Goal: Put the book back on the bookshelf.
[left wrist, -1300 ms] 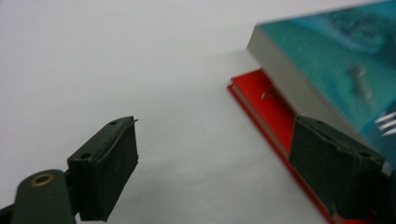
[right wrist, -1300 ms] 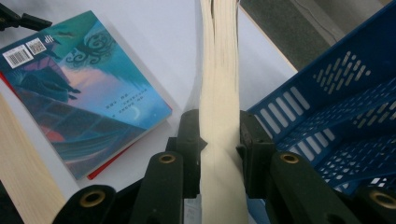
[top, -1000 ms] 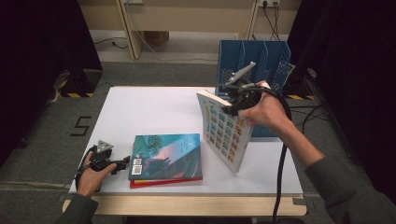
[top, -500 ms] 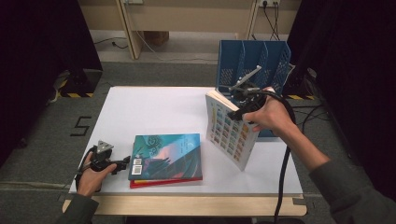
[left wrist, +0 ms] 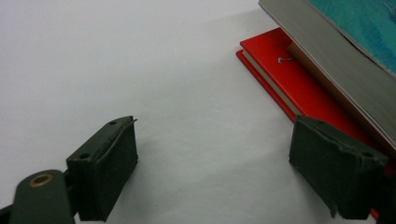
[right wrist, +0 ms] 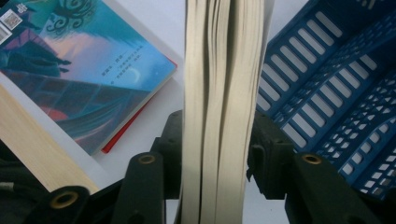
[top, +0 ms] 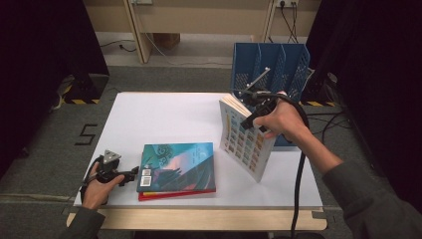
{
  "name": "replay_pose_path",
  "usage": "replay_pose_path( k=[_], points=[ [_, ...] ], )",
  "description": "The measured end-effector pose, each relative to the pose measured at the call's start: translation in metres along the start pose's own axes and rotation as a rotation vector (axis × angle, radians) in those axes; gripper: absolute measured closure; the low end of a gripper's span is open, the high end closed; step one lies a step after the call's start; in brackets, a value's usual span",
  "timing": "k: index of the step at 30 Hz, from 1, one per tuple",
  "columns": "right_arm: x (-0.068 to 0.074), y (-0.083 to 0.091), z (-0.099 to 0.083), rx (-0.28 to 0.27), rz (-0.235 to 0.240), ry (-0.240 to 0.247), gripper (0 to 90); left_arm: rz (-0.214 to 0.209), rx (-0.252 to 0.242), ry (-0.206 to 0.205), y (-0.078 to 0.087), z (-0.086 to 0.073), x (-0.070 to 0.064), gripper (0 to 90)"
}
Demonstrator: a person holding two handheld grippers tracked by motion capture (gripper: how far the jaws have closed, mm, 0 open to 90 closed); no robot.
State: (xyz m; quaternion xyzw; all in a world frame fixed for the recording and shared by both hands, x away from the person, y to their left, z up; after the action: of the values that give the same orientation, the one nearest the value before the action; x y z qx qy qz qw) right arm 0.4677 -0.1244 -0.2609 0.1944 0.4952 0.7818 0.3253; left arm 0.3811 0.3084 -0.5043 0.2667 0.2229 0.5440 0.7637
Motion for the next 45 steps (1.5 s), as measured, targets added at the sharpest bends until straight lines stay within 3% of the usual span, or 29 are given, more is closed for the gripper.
replay_pose_path(
  k=[5,9,13,16,22,27,29,31,40,45],
  points=[
    [-0.004,-0.003,0.0,0.019,0.009,-0.03,59.3,0.0,0.0,0.0,0.0,0.0,0.0,14.2],
    [-0.004,-0.004,0.001,0.031,0.023,-0.02,59.2,0.0,0.0,0.001,0.0,0.0,0.0,14.2],
    [-0.007,-0.002,0.006,0.018,0.029,-0.062,55.8,0.0,-0.001,0.001,0.0,0.0,0.0,14.2],
    [-0.006,0.003,0.01,0.004,0.061,-0.093,55.1,-0.002,0.0,0.001,0.0,0.0,0.0,14.1],
    [-0.004,-0.008,0.008,0.05,0.024,-0.064,58.1,-0.002,-0.001,0.001,0.0,0.0,0.0,14.3],
    [-0.005,-0.013,0.006,0.065,0.017,-0.037,68.2,-0.003,-0.001,0.002,0.0,0.0,0.0,14.2],
    [-0.005,-0.013,0.006,0.062,0.002,-0.006,71.6,-0.002,-0.001,0.002,0.0,0.0,0.0,14.2],
    [-0.003,-0.012,0.005,0.053,-0.014,0.055,73.0,-0.002,-0.001,0.002,0.0,0.0,0.0,14.1],
    [0.0,-0.009,0.003,0.025,-0.012,0.115,73.9,-0.004,0.0,0.004,-0.001,0.0,0.0,13.9],
    [0.002,0.006,0.006,-0.004,-0.03,0.116,73.9,-0.005,0.002,0.004,0.0,0.0,0.0,13.7]
  ],
)
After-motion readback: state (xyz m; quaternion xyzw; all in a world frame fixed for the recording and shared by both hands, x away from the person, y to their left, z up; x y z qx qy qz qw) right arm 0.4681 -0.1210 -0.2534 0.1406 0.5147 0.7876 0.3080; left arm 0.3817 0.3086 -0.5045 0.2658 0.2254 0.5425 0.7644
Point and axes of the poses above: each handheld gripper's, and its own axes: y roughly backward along the jaws, z roughly out of its top, x roughly to its left, the point moved 3 cm from there along -y, roughly forward along the jaws, and after that the axes turned 5 degrees about -x, right-handed, at the moved point
